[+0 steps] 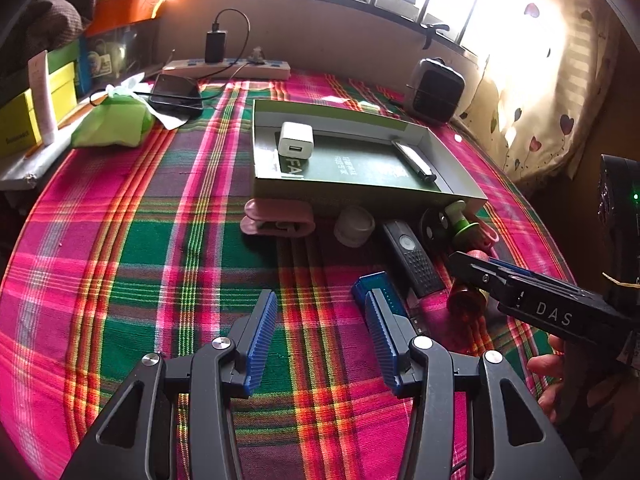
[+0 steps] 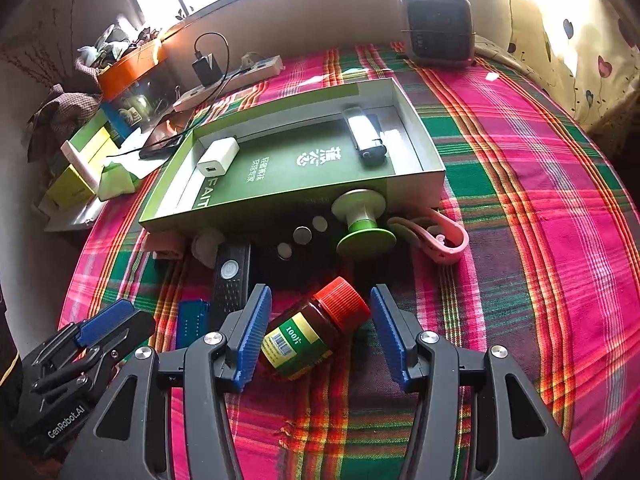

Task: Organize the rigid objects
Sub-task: 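Move the left tool to the blue USB case while the right tool approaches the red-capped bottle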

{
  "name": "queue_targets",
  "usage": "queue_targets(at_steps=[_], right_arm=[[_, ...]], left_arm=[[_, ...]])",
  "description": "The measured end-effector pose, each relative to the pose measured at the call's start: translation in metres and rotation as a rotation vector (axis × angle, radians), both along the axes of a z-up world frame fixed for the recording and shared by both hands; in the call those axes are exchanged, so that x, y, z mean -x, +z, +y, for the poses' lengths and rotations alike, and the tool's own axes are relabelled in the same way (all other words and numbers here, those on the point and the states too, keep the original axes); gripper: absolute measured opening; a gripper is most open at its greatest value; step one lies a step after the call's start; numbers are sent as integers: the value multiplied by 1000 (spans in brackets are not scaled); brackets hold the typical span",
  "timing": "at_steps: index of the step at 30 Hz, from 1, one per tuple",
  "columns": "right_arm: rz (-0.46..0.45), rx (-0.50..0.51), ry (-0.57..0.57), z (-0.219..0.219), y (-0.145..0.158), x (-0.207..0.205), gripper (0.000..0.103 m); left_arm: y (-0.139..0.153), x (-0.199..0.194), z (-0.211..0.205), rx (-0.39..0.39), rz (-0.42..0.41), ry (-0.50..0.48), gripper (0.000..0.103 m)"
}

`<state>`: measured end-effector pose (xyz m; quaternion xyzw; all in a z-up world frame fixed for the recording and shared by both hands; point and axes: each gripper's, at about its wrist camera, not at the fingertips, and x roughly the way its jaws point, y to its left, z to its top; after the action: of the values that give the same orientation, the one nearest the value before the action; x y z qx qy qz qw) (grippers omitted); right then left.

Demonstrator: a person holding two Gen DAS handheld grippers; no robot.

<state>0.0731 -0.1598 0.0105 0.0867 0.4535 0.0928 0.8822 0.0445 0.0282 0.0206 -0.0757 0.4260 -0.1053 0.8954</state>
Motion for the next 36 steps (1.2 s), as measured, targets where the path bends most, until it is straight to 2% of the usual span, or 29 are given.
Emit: queue_targets(at_steps=[5, 12, 17, 23, 26, 36], right_arm=[[-3, 19, -17, -5, -3, 10, 53], [-15, 116, -49, -16, -7, 19, 53], [-29, 200, -47, -21, -10, 19, 53], [-63, 197, 33, -25, -9, 15, 53], [-107, 206, 56, -31, -5, 18, 53], [-141, 114, 146, -41, 0, 13, 53]], left_arm=[[-3, 0, -11, -3, 12, -35, 45], [-3, -2, -26, -15, 17, -72, 45], [-4, -6, -29, -24, 32, -55, 46], [-4, -9, -30, -31, 37, -41, 46], [-4, -9, -33, -34, 37, -39, 46], [-7, -11, -42, -94, 51, -28, 46]])
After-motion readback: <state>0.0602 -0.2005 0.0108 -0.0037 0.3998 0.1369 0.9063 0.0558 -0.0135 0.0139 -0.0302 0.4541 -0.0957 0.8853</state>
